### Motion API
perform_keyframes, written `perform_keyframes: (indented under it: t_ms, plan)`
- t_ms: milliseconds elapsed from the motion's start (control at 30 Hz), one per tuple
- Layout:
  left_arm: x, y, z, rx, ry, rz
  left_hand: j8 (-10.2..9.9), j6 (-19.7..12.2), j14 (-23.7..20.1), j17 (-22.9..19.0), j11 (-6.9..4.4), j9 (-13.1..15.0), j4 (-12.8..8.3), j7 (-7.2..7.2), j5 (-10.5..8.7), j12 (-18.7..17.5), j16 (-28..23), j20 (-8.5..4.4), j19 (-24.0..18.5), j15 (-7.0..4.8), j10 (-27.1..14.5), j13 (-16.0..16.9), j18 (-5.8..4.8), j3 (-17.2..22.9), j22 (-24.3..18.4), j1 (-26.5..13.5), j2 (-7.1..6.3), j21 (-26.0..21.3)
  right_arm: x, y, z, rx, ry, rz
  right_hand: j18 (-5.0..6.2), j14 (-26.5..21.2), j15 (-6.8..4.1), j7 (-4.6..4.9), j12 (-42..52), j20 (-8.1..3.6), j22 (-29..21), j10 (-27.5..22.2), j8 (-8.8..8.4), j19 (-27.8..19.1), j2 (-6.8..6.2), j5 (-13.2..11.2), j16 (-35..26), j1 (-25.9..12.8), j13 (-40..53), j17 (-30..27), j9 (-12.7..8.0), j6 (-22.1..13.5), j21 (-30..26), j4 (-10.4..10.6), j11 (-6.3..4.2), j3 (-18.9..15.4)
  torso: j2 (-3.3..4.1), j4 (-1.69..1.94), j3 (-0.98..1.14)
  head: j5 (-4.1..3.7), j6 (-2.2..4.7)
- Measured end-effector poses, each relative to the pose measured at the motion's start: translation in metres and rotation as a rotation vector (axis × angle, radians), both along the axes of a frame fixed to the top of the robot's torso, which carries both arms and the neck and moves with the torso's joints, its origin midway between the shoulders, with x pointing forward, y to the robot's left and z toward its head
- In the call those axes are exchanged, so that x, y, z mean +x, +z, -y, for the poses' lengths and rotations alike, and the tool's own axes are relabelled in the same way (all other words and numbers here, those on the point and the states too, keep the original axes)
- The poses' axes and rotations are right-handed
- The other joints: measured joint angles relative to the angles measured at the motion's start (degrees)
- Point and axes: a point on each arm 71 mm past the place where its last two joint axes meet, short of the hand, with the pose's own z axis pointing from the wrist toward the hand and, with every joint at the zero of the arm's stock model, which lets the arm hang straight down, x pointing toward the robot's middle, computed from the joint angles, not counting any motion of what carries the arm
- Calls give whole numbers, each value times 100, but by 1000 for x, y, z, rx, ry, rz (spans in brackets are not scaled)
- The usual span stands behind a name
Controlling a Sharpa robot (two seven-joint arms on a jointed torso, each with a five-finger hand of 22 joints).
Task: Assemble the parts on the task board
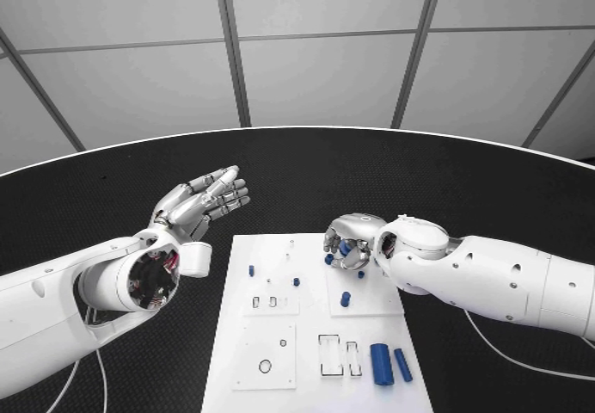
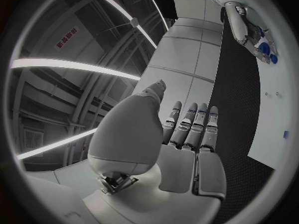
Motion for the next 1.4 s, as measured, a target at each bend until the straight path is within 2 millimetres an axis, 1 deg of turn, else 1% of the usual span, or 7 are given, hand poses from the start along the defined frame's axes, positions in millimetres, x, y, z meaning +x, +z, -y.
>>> perform_keyframes:
  t_ms: [267,567,633,867,1267,1333,1400]
  plan:
    - [1,0,0,0,0,0,0,0,0,-9,-20,-7,0,0,0,0,-20,0,0,0,-20,0,0,0,-5,0,0,0,0,0,0,-4,-2,-5,0,0,0,6,68,-20,131,123,65,20,1,0,66,1,25,0,41,6,96,45,-8,50,49,-4,31,3,28]
    - [1,0,0,0,-2,-1,0,-20,-41,-8,1,-7,-17,-21,0,0,-20,0,0,0,-41,-6,0,16,-4,0,0,0,0,0,-1,-1,2,-2,1,0,0,-19,156,-20,258,292,200,20,61,1,131,61,99,-1,129,207,202,39,-61,119,97,-3,48,4,64]
    - [1,0,0,0,-2,-2,0,-20,-41,-8,1,-6,-16,-21,0,0,-20,0,0,0,-41,-6,0,16,-4,0,0,0,0,0,-2,1,4,0,-71,0,0,-31,183,-40,301,347,235,40,87,1,165,87,109,-1,150,219,223,39,-62,119,106,-3,48,4,71]
    - [1,0,-1,1,-1,-3,0,-20,-41,-8,-29,-6,-17,-21,0,-24,-20,0,0,0,-71,-5,0,16,-4,0,0,0,0,1,-3,8,7,7,-88,0,0,-41,201,-40,315,368,236,40,87,1,165,87,135,-2,165,230,240,39,-83,119,134,-2,59,7,95]
    - [2,-1,-2,3,0,-6,0,-20,-41,-13,-9,-6,-16,-21,0,-24,-20,0,0,0,-91,-10,0,16,-3,0,0,0,-1,2,-4,15,9,14,-87,0,0,-42,251,-39,325,389,236,39,87,-31,165,87,149,-3,184,230,240,39,-63,118,174,-2,75,12,132]
    - [2,-1,-2,3,1,-6,0,-20,-41,-13,-9,-6,-16,-21,0,-24,-20,0,0,0,-91,-10,0,16,-3,0,0,0,-2,2,-4,17,11,16,-87,0,0,-27,250,-39,323,394,236,39,63,-31,197,63,149,-3,184,215,240,44,-68,114,179,-1,79,12,139]
    - [2,-1,-2,3,1,-6,0,-20,-41,-13,-9,-6,-16,-21,0,-24,-20,0,0,0,-91,-10,0,16,-3,0,0,0,-2,2,-4,19,12,19,-88,-1,0,-10,220,-48,270,360,227,-14,-46,-31,199,-46,154,-3,193,149,221,101,-38,56,186,-1,81,12,144]
